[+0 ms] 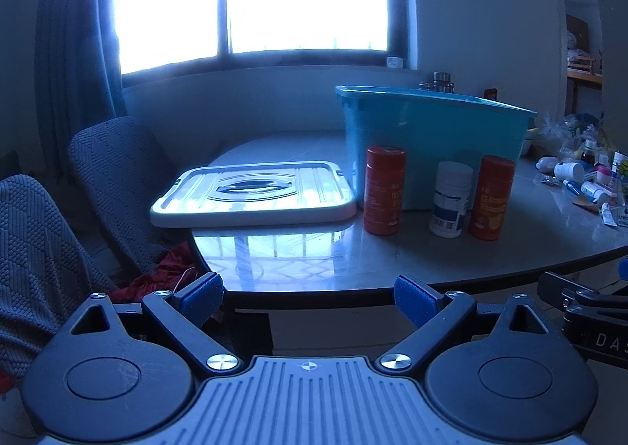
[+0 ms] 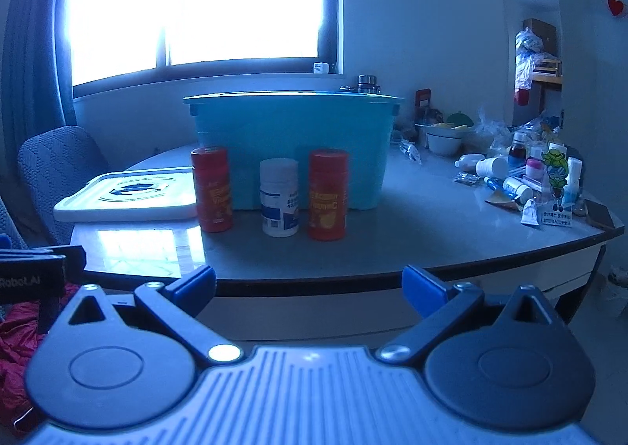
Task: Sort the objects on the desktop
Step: 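Move both grippers forward toward the two red bottles beside the blue bin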
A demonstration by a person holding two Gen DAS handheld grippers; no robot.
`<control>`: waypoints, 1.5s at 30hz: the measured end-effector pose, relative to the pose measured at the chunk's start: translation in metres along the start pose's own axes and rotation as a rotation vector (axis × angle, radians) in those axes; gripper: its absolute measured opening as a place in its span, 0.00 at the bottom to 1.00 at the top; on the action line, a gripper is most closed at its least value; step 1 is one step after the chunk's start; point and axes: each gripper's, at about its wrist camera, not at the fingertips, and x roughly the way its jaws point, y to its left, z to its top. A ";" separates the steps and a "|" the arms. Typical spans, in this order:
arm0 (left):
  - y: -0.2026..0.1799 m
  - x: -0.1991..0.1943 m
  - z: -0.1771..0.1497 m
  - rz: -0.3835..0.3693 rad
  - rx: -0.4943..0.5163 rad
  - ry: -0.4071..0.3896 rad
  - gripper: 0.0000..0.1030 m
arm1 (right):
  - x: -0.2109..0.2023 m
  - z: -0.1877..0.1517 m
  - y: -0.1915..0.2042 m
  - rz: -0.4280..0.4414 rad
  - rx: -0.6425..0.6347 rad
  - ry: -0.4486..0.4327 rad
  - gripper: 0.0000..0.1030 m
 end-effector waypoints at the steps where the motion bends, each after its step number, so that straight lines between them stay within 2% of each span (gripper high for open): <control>1: -0.001 0.001 0.000 -0.002 0.002 0.002 0.93 | 0.002 0.000 0.000 -0.002 -0.006 -0.002 0.99; 17: -0.017 0.036 0.007 -0.017 0.007 0.004 0.93 | 0.034 0.006 -0.013 -0.040 0.015 -0.019 0.98; 24: -0.021 0.067 0.021 -0.025 -0.002 0.020 0.93 | 0.056 0.011 -0.021 -0.059 0.022 -0.014 0.98; 45: -0.049 0.124 0.027 -0.055 0.001 0.047 0.93 | 0.106 0.019 -0.038 -0.048 0.022 -0.018 0.98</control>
